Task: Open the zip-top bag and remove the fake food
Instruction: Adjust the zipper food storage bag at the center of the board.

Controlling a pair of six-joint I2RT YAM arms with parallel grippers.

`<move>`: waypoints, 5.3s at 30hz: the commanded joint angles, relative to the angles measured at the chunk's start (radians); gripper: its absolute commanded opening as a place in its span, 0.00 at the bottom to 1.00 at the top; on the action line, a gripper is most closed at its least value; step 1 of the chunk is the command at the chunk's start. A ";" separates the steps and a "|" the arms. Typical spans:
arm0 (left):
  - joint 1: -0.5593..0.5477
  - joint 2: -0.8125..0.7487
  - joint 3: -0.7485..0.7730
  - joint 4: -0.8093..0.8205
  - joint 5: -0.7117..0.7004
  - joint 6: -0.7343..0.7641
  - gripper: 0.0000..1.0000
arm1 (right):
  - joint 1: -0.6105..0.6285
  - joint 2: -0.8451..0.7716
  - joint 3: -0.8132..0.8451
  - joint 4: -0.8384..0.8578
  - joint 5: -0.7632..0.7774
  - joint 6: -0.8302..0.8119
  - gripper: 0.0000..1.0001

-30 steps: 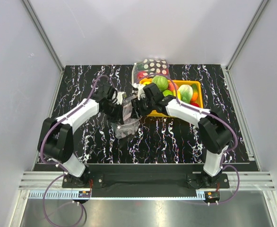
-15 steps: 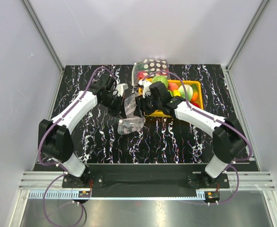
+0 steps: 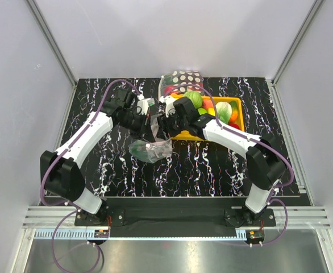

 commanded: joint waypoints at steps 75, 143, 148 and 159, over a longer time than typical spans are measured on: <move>0.174 0.123 -0.416 0.111 -0.402 -0.069 0.38 | -0.021 0.291 0.197 -0.166 -0.490 0.017 0.59; 0.174 0.136 -0.308 0.160 -0.574 -0.033 0.14 | -0.044 0.204 0.685 -0.949 -0.593 -0.161 0.03; 0.172 0.115 -0.316 0.186 -0.562 -0.024 0.13 | -0.085 0.159 0.622 -0.848 -0.688 -0.096 0.07; 0.171 0.014 -0.394 0.295 -0.338 -0.006 0.10 | -0.200 0.102 0.483 -0.512 -0.472 0.145 0.59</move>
